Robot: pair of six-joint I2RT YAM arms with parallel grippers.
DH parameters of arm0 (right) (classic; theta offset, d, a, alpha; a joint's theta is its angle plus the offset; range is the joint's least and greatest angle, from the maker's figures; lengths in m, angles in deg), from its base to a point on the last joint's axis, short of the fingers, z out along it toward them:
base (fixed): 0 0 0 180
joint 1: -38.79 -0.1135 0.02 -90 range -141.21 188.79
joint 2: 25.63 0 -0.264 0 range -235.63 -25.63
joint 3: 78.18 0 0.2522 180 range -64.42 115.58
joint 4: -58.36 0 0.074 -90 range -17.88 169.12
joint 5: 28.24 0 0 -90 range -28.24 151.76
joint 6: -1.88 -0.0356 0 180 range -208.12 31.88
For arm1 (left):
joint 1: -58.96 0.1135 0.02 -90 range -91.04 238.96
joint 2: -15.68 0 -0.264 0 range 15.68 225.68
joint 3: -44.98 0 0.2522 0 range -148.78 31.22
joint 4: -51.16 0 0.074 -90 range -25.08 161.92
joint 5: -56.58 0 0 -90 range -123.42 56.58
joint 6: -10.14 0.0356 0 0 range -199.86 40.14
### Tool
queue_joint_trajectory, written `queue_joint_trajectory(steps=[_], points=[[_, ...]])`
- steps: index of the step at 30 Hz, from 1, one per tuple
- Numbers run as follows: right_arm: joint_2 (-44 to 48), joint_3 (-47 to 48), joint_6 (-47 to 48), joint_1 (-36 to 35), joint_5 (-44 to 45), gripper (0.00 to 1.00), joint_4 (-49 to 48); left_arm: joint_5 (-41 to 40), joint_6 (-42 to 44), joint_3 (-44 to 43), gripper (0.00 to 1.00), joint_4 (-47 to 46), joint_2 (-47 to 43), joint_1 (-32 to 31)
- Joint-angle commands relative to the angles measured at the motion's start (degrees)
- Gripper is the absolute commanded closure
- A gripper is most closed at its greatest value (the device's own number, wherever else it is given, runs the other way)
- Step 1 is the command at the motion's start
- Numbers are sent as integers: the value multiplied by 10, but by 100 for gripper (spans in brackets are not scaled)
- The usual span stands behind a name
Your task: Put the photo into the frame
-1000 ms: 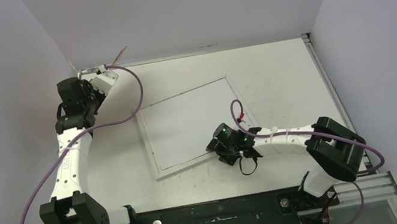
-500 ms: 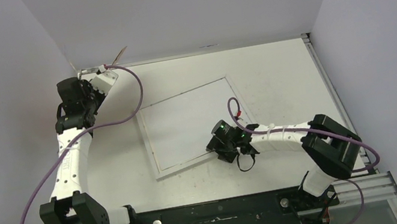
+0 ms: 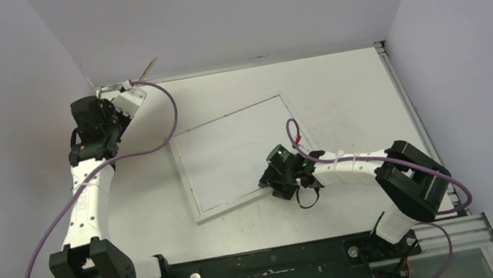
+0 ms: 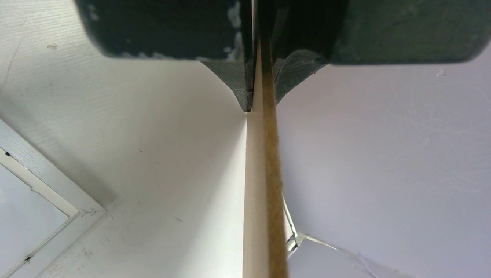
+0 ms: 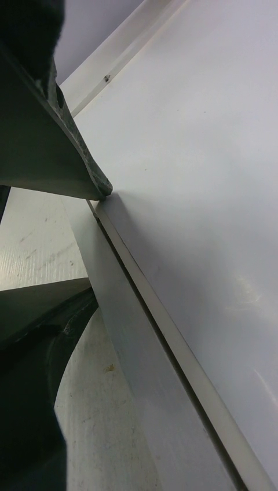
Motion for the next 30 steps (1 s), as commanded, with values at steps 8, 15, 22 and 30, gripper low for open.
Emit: queue_joint_trajectory(steps=[8,15,22,30], points=[[24,-40,63,55,60,51,87,14,-4,-29,100,-46,-13,5],[72,-6,137,83,140,47,189,102,-20,-68,100,60,7,2],[95,12,173,83,196,37,250,152,-83,-88,100,130,81,-39],[147,36,182,102,226,26,284,154,-114,-69,100,101,105,-48]])
